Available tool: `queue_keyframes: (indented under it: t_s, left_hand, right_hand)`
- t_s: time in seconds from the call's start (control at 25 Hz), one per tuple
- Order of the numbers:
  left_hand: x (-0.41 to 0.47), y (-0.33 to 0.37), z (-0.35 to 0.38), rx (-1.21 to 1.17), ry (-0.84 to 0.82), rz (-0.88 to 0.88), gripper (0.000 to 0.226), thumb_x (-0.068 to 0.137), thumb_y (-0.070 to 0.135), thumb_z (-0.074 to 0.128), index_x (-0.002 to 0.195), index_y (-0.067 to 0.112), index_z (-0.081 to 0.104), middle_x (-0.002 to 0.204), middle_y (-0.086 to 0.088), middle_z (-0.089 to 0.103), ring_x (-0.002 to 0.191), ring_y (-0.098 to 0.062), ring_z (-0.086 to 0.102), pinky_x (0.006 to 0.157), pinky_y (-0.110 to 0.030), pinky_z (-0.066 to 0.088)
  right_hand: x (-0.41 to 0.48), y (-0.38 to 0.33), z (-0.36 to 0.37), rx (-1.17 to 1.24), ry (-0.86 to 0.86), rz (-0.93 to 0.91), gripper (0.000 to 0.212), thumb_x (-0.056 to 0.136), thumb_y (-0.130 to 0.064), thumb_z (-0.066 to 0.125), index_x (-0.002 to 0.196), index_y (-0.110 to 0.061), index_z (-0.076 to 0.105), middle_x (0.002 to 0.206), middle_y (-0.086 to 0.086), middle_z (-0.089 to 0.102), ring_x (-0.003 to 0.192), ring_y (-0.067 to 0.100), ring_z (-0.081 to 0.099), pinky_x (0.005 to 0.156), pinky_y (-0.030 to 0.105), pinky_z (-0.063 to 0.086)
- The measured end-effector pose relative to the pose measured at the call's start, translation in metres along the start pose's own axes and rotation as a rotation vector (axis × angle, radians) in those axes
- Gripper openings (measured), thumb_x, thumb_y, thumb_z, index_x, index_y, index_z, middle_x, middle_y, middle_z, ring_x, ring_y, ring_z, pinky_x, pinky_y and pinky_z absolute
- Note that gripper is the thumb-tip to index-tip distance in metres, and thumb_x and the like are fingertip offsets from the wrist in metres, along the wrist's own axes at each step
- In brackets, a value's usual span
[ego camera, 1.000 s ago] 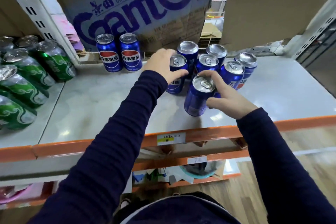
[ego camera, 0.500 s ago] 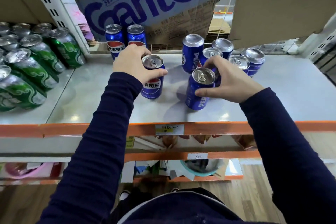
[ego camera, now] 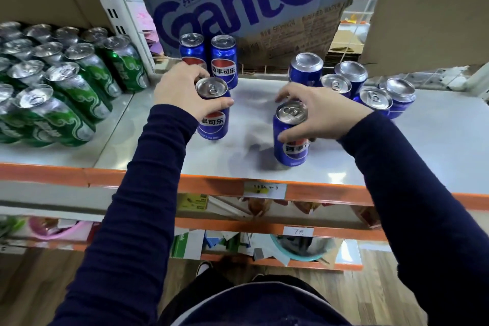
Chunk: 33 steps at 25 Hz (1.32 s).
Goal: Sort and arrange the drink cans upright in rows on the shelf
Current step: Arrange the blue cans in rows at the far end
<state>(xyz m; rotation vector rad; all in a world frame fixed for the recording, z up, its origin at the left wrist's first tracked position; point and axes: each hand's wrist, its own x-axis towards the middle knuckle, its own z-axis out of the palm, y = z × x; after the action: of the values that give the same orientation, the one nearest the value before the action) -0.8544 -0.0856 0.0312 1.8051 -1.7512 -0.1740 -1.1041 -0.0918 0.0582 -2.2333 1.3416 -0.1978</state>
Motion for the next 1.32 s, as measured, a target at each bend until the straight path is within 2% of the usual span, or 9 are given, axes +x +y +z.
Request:
queue_keyframes:
  t_s: [0.08, 0.28, 0.4, 0.6, 0.72, 0.8, 0.96, 1.08, 1.32]
  left_hand:
    - [0.007, -0.015, -0.007, -0.032, 0.011, -0.021, 0.061, 0.056, 0.061, 0.077, 0.098, 0.018, 0.065, 0.100, -0.004, 0.062, 0.092, -0.021, 0.057, 0.080, -0.035, 0.048]
    - [0.054, -0.041, -0.016, 0.006, -0.013, -0.029, 0.061, 0.059, 0.059, 0.076, 0.101, 0.015, 0.068, 0.098, -0.008, 0.066, 0.092, -0.026, 0.060, 0.082, -0.038, 0.049]
    - [0.075, -0.054, -0.011, -0.019, -0.050, -0.040, 0.065, 0.061, 0.055, 0.078, 0.112, 0.017, 0.066, 0.106, -0.010, 0.065, 0.099, -0.027, 0.058, 0.087, -0.036, 0.047]
    - [0.077, -0.076, 0.004, -0.071, -0.024, -0.061, 0.068, 0.062, 0.056, 0.077, 0.113, 0.015, 0.063, 0.110, -0.011, 0.059, 0.102, -0.025, 0.054, 0.088, -0.031, 0.041]
    - [0.078, -0.085, 0.006, -0.086, -0.048, -0.093, 0.068, 0.060, 0.053, 0.079, 0.111, 0.011, 0.061, 0.109, -0.011, 0.063, 0.102, -0.026, 0.057, 0.091, -0.037, 0.046]
    - [0.082, -0.085, 0.006, -0.111, -0.053, -0.067, 0.065, 0.059, 0.051, 0.081, 0.107, 0.011, 0.063, 0.105, -0.010, 0.064, 0.099, -0.026, 0.059, 0.089, -0.039, 0.047]
    - [0.082, -0.086, 0.007, -0.166, -0.046, -0.075, 0.070, 0.053, 0.054, 0.083, 0.107, 0.015, 0.063, 0.107, -0.006, 0.062, 0.098, -0.023, 0.059, 0.089, -0.039, 0.048]
    - [0.080, -0.091, 0.005, -0.187, -0.039, -0.063, 0.070, 0.054, 0.054, 0.083, 0.107, 0.014, 0.061, 0.107, -0.006, 0.060, 0.099, -0.022, 0.057, 0.089, -0.038, 0.047]
    - [0.063, -0.102, 0.001, -0.123, -0.141, 0.031, 0.066, 0.078, 0.043, 0.070, 0.130, 0.010, 0.046, 0.127, -0.011, 0.051, 0.114, -0.024, 0.051, 0.096, -0.031, 0.041]
  right_hand:
    - [0.008, -0.009, -0.002, 0.005, -0.057, -0.036, 0.050, 0.063, -0.033, 0.082, 0.106, -0.028, 0.056, 0.104, -0.007, 0.062, 0.095, 0.012, 0.058, 0.071, 0.022, 0.047]
    - [0.035, -0.023, 0.013, 0.026, 0.150, -0.022, 0.049, 0.062, -0.039, 0.081, 0.104, -0.021, 0.063, 0.101, -0.004, 0.065, 0.094, 0.014, 0.060, 0.079, 0.029, 0.050]
    - [0.049, -0.034, 0.019, 0.086, 0.234, -0.012, 0.052, 0.062, -0.040, 0.083, 0.107, -0.020, 0.066, 0.103, -0.002, 0.066, 0.094, 0.014, 0.060, 0.082, 0.032, 0.051]
    - [0.060, -0.044, 0.022, 0.066, 0.225, 0.021, 0.055, 0.061, -0.036, 0.086, 0.108, -0.024, 0.061, 0.102, -0.008, 0.062, 0.094, 0.010, 0.056, 0.078, 0.020, 0.043]
    - [0.057, -0.046, 0.015, 0.040, 0.120, 0.002, 0.059, 0.059, -0.029, 0.087, 0.110, -0.026, 0.057, 0.104, -0.010, 0.061, 0.094, 0.006, 0.055, 0.074, 0.005, 0.039]
    - [0.059, -0.047, 0.016, 0.051, 0.134, 0.014, 0.060, 0.059, -0.028, 0.088, 0.111, -0.026, 0.057, 0.106, -0.009, 0.062, 0.093, 0.005, 0.056, 0.073, 0.002, 0.039]
    - [0.066, -0.055, 0.027, 0.089, 0.224, 0.058, 0.060, 0.060, -0.026, 0.087, 0.112, -0.025, 0.059, 0.103, -0.009, 0.062, 0.092, 0.007, 0.058, 0.075, 0.012, 0.045]
    - [0.079, -0.062, 0.033, 0.095, 0.305, 0.085, 0.063, 0.061, -0.028, 0.086, 0.118, -0.024, 0.059, 0.105, -0.008, 0.062, 0.093, 0.007, 0.055, 0.074, 0.016, 0.041]
    - [0.126, -0.074, 0.041, 0.068, 0.431, 0.118, 0.076, 0.064, -0.034, 0.084, 0.130, -0.015, 0.050, 0.122, 0.003, 0.060, 0.108, 0.016, 0.056, 0.085, 0.025, 0.044]
